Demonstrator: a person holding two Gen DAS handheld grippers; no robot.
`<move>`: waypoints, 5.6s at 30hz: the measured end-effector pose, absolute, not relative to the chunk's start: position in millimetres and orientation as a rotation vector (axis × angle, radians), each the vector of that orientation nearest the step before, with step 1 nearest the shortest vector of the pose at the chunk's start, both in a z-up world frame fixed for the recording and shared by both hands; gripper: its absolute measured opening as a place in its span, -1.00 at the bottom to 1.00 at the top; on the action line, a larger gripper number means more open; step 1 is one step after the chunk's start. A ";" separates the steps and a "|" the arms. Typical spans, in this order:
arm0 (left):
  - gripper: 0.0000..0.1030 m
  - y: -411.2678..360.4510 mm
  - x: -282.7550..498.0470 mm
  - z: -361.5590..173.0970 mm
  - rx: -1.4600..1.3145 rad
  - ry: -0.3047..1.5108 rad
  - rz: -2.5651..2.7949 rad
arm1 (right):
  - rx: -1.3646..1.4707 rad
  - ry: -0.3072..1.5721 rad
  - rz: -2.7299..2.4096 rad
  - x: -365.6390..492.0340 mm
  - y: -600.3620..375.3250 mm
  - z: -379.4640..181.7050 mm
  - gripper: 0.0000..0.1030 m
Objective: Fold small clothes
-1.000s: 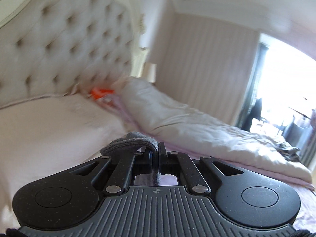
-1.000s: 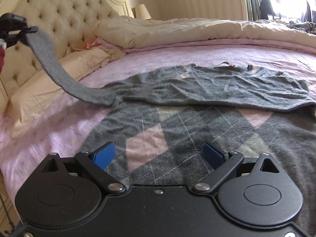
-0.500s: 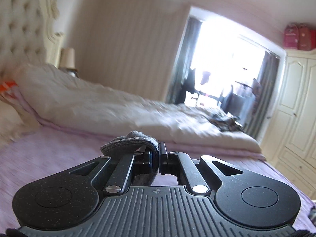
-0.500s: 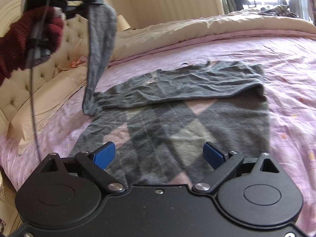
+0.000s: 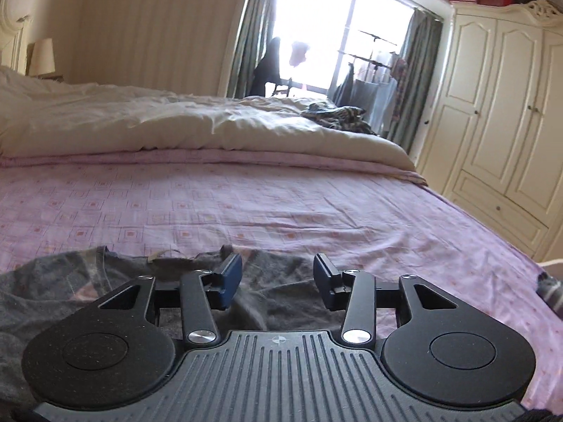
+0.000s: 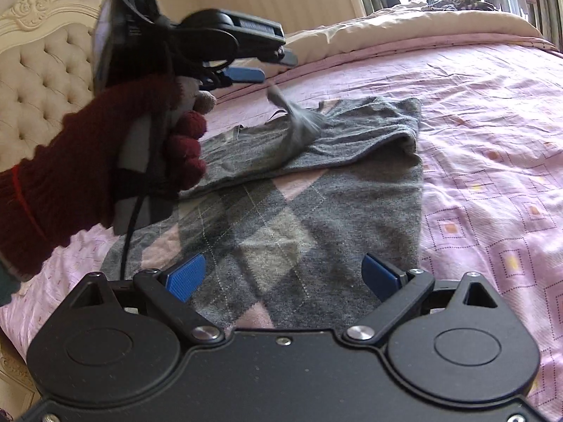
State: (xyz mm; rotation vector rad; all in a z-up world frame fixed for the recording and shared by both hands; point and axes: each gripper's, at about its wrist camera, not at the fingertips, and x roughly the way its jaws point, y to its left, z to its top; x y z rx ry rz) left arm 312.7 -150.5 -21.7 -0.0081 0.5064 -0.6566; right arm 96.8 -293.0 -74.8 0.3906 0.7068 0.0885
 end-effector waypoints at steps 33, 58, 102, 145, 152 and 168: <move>0.35 13.0 257.0 -120.6 0.034 0.598 -0.243 | -0.069 0.621 0.005 229.9 -260.0 -61.4 0.40; 0.43 11.3 255.5 -121.2 0.067 0.605 -0.238 | 0.402 0.670 -0.126 236.5 -351.1 -102.4 -0.42; 0.59 28.8 366.5 -115.9 0.003 0.650 -0.200 | 0.327 0.584 -0.217 220.5 -350.3 -123.4 -0.70; 0.59 2.1 72.4 156.8 -0.156 0.934 -0.492 | 0.420 0.635 -0.138 23.1 -325.0 -45.2 0.71; 0.60 -22.1 19.9 252.5 -0.085 0.765 -0.598 | 0.416 0.612 -0.162 14.1 -326.2 -32.5 0.71; 0.59 -30.0 11.9 259.9 0.016 0.749 -0.598 | 0.406 0.609 -0.142 18.9 -314.8 -24.2 0.71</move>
